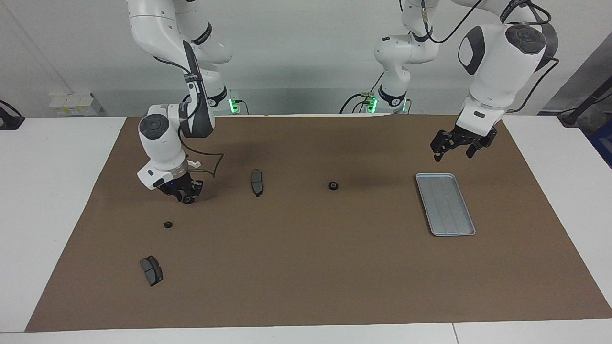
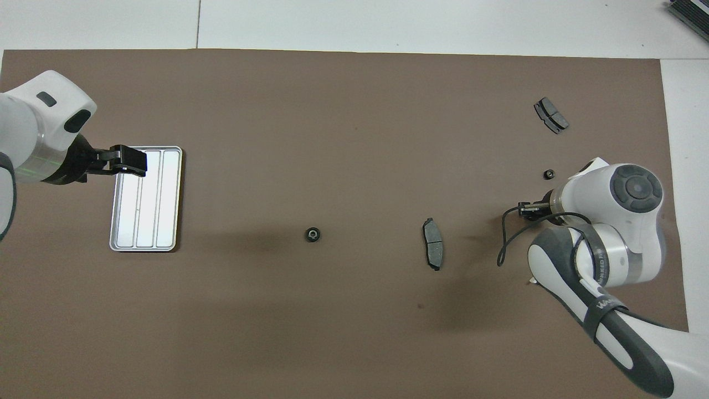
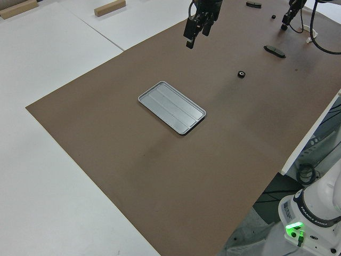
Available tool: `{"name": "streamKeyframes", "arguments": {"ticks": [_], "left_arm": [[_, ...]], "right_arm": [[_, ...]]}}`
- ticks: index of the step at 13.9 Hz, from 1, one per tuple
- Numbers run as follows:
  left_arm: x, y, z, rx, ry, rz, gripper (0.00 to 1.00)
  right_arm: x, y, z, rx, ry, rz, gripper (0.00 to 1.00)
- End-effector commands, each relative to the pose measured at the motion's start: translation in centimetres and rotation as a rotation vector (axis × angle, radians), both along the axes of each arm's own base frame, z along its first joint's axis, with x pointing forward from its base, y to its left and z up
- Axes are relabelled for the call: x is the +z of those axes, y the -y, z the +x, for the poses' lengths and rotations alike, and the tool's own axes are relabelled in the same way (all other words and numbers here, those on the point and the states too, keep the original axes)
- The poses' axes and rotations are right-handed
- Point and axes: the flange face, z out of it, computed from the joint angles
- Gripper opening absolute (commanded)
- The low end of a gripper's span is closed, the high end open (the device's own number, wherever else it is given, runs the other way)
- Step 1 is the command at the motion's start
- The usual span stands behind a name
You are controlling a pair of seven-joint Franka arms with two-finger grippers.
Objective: Place bearing gear from tray to pile
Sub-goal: 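Carry the gear with the right gripper and set it near the first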
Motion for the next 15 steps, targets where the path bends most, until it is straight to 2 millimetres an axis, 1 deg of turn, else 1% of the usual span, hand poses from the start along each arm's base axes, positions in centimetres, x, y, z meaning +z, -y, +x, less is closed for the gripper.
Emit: {"name": "streamKeyframes", "arguments": {"ticks": [1,3,4,5,6,7,9,10,11,13,15], "left_arm": [[0.6,-0.4,-1.0,0.007,0.01,-0.008,1.0],[0.7,-1.1,-0.9,0.02,0.008,-0.008,1.0],[0.7,-1.4,-0.9,0.025,0.008,-0.008,1.0],[0.7,-1.5,-0.9,0.027,0.008,-0.008,1.0],[0.7,-1.7,-0.9,0.03,0.008,-0.008,1.0],[0.7,-1.7,-0.9,0.03,0.008,-0.008,1.0],[0.7,-1.5,-0.9,0.027,0.008,-0.008,1.0],[0.7,-1.5,-0.9,0.027,0.008,-0.008,1.0],[0.7,-1.5,-0.9,0.027,0.008,-0.008,1.0],[0.7,-1.6,-0.9,0.028,0.008,-0.008,1.0],[0.7,-1.6,-0.9,0.028,0.008,-0.008,1.0]], "right_arm": [[1.5,-0.9,0.1,0.01,0.037,0.01,1.0],[3.2,-5.2,1.2,0.007,0.076,0.04,1.0],[3.4,-7.5,1.4,-0.022,0.085,0.059,1.0],[4.2,-10.4,1.6,-0.033,0.104,0.071,1.0],[4.2,-12.8,1.5,-0.038,0.109,0.079,1.0],[4.7,-15.8,1.7,-0.03,0.122,0.092,1.0],[5.2,-21.2,1.7,-0.065,0.14,0.119,1.0],[5.6,-24.2,1.1,-0.07,0.149,0.133,1.0],[6.2,-26.2,0.8,-0.072,0.158,0.145,1.0],[6.9,-29.8,-0.4,-0.07,0.161,0.16,1.0],[7.1,-33.4,-1.4,-0.08,0.163,0.178,1.0]]}}
